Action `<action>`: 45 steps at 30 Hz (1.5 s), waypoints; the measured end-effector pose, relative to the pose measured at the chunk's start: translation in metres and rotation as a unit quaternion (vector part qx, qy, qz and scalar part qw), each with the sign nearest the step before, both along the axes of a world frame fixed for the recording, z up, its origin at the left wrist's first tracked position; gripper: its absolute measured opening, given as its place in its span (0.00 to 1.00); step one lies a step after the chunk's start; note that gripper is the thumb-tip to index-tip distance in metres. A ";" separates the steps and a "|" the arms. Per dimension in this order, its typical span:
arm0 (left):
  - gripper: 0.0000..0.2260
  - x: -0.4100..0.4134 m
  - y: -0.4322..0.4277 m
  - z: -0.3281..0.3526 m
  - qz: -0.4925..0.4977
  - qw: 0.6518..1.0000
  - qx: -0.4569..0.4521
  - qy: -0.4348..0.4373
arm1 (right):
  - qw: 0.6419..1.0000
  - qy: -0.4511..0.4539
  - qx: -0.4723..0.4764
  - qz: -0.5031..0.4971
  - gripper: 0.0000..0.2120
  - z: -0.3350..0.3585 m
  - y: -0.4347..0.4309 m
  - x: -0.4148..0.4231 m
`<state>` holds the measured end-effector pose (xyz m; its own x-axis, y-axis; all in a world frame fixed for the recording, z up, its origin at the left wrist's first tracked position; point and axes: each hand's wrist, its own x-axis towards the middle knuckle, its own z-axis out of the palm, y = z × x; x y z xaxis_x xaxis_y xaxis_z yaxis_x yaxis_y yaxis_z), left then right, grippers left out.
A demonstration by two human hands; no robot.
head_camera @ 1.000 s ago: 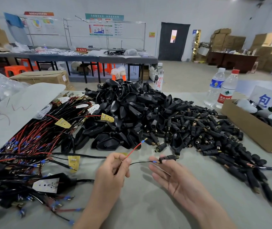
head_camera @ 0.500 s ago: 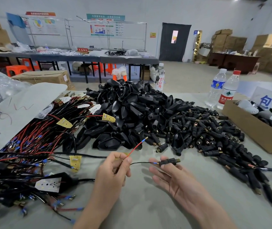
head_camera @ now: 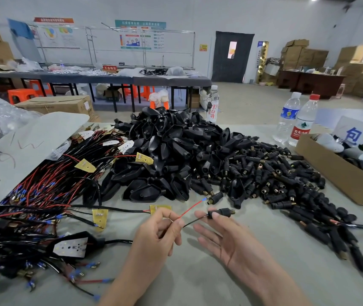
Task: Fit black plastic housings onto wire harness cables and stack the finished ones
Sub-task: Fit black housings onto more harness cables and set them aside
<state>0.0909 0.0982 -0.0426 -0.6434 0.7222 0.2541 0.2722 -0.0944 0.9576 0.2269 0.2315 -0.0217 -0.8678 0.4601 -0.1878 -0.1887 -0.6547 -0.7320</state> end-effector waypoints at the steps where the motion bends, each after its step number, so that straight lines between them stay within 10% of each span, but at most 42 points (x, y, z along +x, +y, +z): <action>1: 0.07 0.001 0.000 0.000 -0.003 1.000 -0.002 0.004 | 1.000 -0.008 0.012 0.007 0.19 -0.001 -0.002 -0.001; 8: 0.08 0.002 0.000 0.001 0.012 0.999 -0.016 0.029 | 0.982 -0.066 0.167 0.053 0.16 -0.006 -0.018 -0.012; 27: 0.26 0.009 -0.002 0.021 -0.017 0.998 0.040 -0.050 | 0.994 -0.057 0.006 -0.092 0.19 -0.007 -0.014 -0.014; 35: 0.13 0.014 0.000 0.023 0.029 0.994 0.057 -0.090 | 0.993 -0.033 -0.045 -0.102 0.20 0.000 -0.016 -0.013; 45: 0.23 0.013 0.002 0.023 0.042 0.984 0.084 -0.151 | 0.990 -0.023 -0.095 -0.098 0.15 0.003 -0.013 -0.013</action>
